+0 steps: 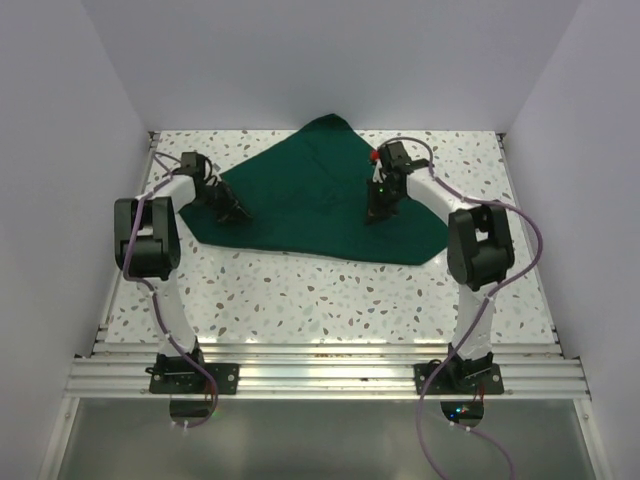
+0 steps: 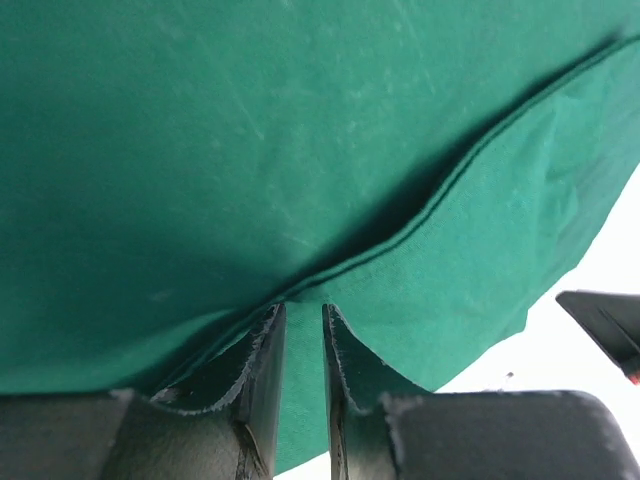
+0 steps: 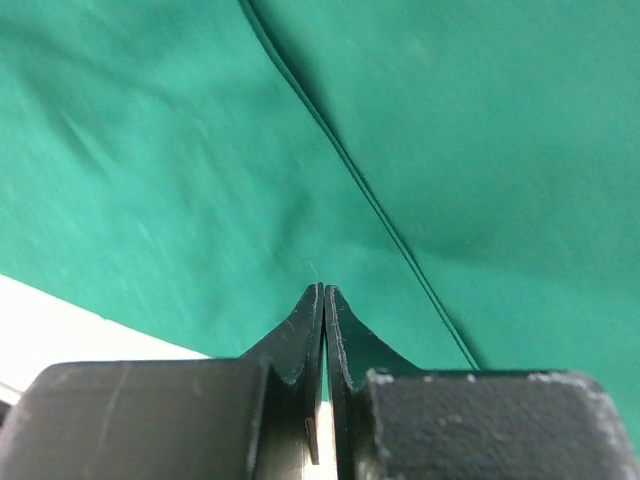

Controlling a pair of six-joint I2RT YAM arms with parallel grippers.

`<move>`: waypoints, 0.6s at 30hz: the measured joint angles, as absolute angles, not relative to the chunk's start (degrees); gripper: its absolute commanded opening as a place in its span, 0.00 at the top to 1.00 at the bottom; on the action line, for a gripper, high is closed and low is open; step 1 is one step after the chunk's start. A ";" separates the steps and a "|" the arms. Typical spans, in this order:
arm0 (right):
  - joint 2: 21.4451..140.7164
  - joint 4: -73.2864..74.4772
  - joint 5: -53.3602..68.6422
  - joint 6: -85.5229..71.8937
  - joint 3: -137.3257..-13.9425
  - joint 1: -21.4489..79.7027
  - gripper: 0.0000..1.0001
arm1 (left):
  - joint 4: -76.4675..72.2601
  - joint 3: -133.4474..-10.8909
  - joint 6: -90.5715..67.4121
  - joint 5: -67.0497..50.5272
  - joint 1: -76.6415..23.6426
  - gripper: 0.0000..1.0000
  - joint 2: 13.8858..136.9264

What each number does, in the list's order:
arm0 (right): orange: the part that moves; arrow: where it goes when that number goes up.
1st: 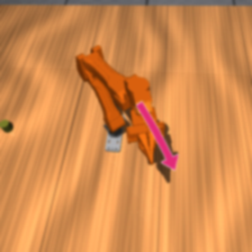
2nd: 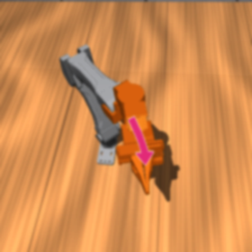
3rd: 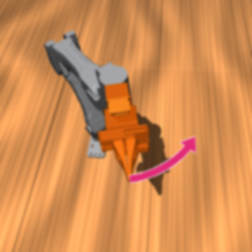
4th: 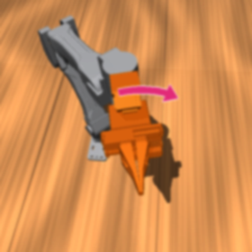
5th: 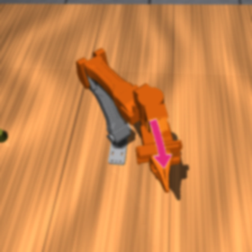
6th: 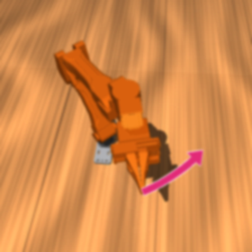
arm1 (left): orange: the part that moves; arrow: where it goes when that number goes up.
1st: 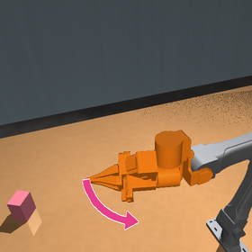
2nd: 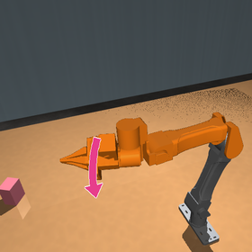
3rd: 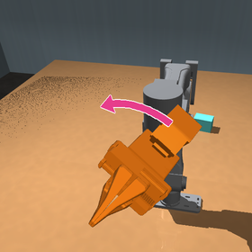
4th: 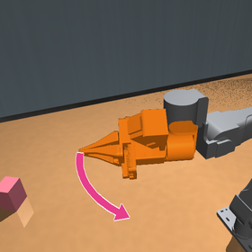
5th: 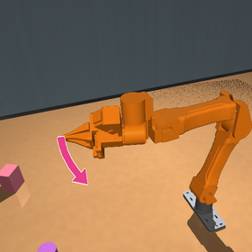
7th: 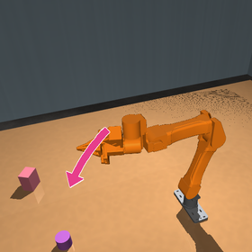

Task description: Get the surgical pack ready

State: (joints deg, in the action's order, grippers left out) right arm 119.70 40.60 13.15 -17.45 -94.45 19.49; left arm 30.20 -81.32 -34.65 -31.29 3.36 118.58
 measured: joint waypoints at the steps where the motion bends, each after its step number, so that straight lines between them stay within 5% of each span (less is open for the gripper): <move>1: 117.64 39.92 13.17 -17.43 -92.09 18.83 0.98 | 31.00 -82.02 -34.35 -30.52 3.36 0.75 118.78; 18: 117.73 38.57 12.75 -17.26 -83.66 7.75 0.95 | 29.58 -72.71 -33.54 -27.83 0.91 0.75 114.21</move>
State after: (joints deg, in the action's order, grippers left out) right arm 117.73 38.57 12.75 -17.26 -83.66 7.75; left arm 29.58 -72.71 -33.54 -27.83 0.91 114.21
